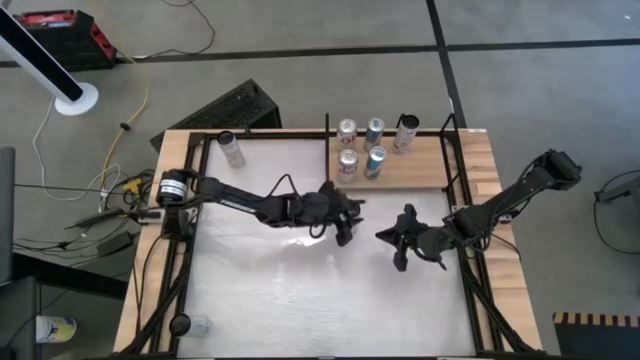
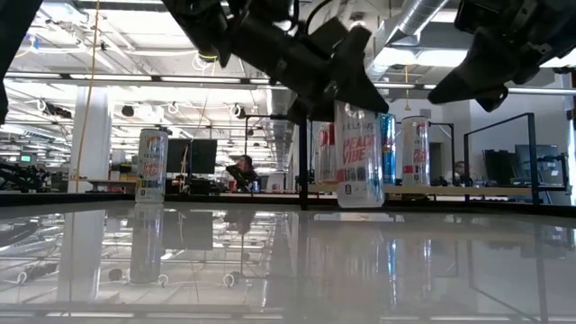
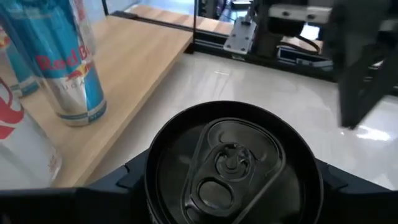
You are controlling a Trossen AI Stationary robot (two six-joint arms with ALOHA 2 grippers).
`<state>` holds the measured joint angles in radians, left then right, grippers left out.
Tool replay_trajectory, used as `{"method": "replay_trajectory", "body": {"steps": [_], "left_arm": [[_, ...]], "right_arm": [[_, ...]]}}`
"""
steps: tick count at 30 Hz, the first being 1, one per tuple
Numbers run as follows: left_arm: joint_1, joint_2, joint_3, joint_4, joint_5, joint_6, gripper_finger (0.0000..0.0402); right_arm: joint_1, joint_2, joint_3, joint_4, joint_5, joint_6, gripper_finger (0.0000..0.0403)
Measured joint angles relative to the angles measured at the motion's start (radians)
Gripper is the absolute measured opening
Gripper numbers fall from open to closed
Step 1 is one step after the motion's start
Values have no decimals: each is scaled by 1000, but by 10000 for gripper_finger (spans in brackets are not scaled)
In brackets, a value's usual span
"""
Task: Place canned beverage on shelf
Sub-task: Put the white-pink soda can aligned with the other white-pink soda can on the shelf
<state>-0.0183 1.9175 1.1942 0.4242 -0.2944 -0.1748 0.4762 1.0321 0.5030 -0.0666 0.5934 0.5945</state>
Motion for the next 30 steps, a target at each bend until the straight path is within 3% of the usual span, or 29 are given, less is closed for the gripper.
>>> {"method": "replay_trajectory", "body": {"steps": [5,9,17,25,30], "left_arm": [[-16,0,7,-22,-36,0,232],[-19,0,7,-15,-9,56,234],[-19,-2,9,-7,0,47,384],[-20,-33,8,-18,-1,87,371],[-22,-109,8,-55,2,105,373]], "right_arm": [[-8,0,0,0,0,0,32],[-8,0,0,0,0,0,27],[-8,1,0,0,-12,0,37],[-18,1,0,16,-18,-4,46],[-36,2,0,46,-19,-69,85]]}}
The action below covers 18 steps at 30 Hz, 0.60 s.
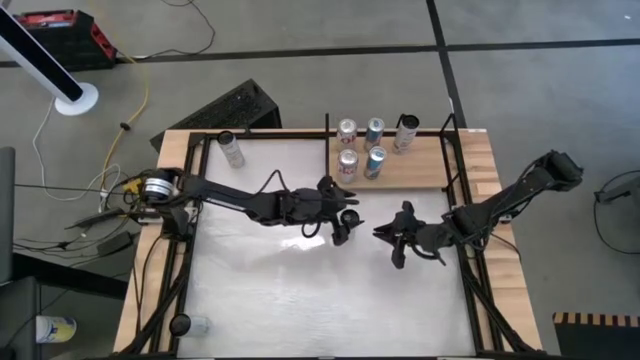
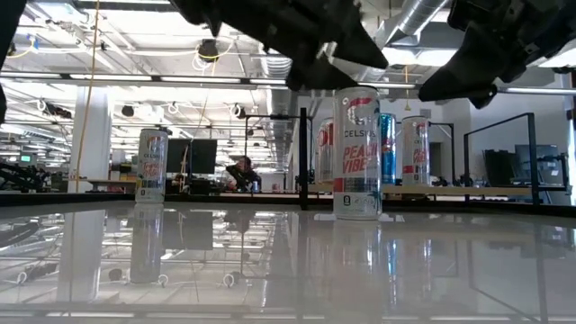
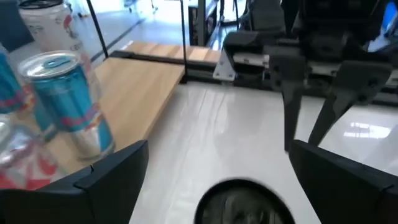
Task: Place canned beverage on shelf
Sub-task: Put the white-pink soda can aligned with the other white-pink soda can on the shelf
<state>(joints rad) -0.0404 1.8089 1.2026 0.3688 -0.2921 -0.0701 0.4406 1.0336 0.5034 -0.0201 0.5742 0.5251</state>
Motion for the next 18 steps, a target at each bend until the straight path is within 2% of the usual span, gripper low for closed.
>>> {"method": "replay_trajectory", "body": {"steps": [5,10,15,18], "left_arm": [[-13,-110,0,-138,-43,37,374],[-47,-233,-27,-331,-261,70,368],[-99,-374,-181,-347,-475,83,361],[-102,-468,-316,-305,-493,42,358]], "right_arm": [[-29,0,0,54,-1,-66,150],[-85,0,0,140,-13,-131,229],[-159,2,1,217,-111,-215,290],[-196,2,1,250,-163,-245,313]]}}
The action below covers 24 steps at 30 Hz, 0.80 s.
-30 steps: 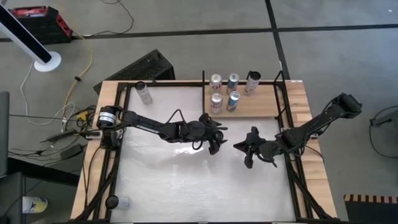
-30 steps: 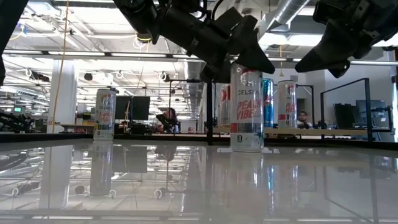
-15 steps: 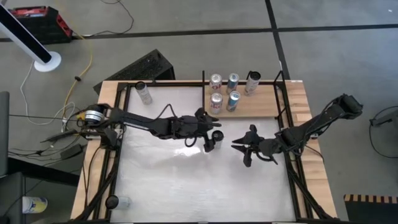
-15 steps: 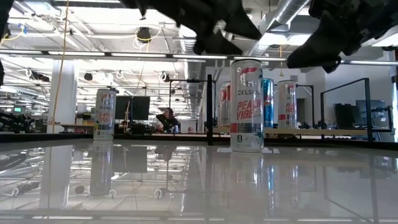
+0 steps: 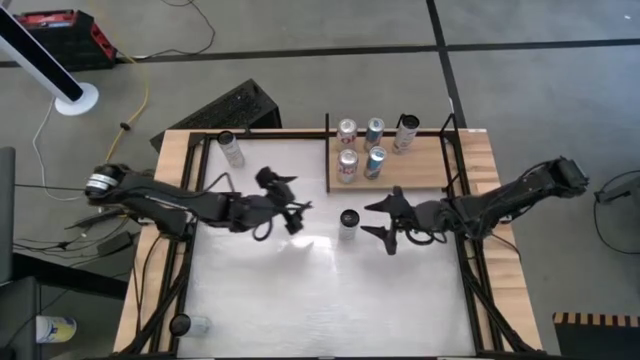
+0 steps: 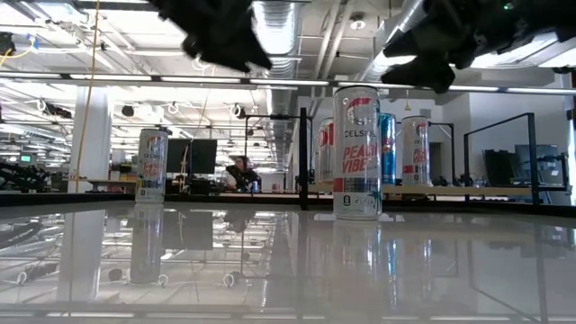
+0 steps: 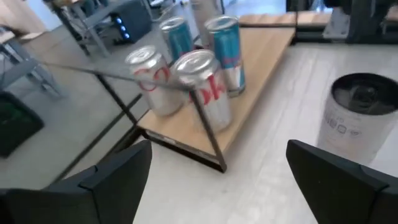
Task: Place canned beverage on shelf
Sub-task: Put the white-pink soda can aligned with the other white-pink soda can on the shelf
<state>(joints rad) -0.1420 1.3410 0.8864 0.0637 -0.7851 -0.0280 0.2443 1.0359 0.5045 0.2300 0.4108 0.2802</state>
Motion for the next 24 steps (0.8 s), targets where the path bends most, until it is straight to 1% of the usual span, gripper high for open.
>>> {"method": "replay_trajectory", "body": {"steps": [3,5,9,12,16,24], "left_arm": [[12,-87,-150,147,41,-15,357],[29,-135,-233,254,105,-17,357],[73,-204,-343,378,215,-18,357],[97,-235,-375,397,257,-19,357],[107,-240,-380,396,267,-9,357],[111,-238,-380,358,283,6,357]], "right_arm": [[-29,0,0,31,-42,-24,328],[-43,0,0,60,-53,-51,336],[-66,40,0,116,-62,-94,344],[-84,105,0,197,-69,-109,348],[-94,179,3,244,-73,-185,350],[-63,198,26,252,-76,-194,351]]}}
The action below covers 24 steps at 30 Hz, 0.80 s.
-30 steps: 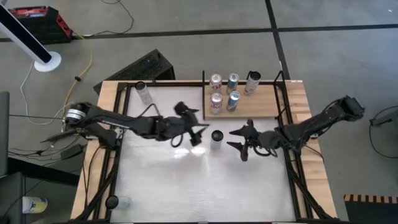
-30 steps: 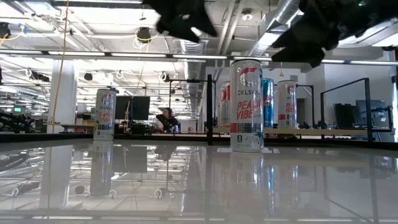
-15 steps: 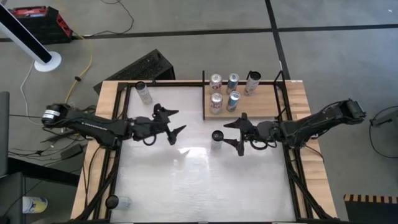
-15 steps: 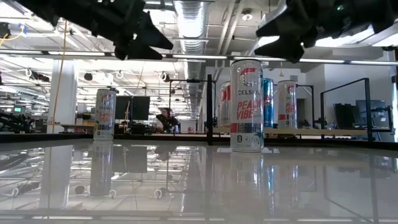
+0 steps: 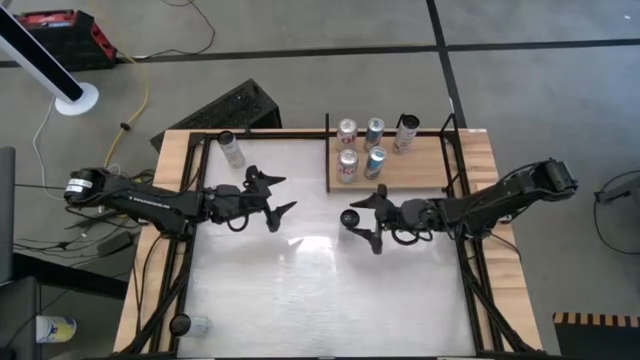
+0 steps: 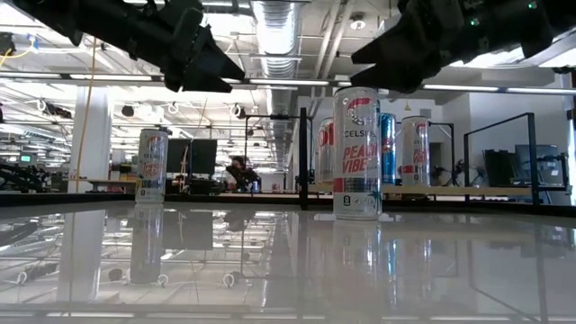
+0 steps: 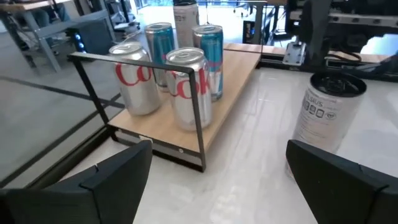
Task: Place canned beverage on shelf
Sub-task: Put the white-pink soda can aligned with the other white-pink soda can on the shelf
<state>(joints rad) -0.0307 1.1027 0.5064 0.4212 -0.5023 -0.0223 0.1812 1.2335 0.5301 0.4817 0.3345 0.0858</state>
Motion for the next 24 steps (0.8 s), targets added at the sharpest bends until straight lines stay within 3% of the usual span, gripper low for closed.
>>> {"method": "replay_trajectory", "body": {"steps": [17,24], "left_arm": [[9,0,0,-1,0,-35,357],[9,0,0,-4,0,-38,357]], "right_arm": [[-15,174,18,109,25,0,351],[-2,161,14,124,20,-21,351]]}}
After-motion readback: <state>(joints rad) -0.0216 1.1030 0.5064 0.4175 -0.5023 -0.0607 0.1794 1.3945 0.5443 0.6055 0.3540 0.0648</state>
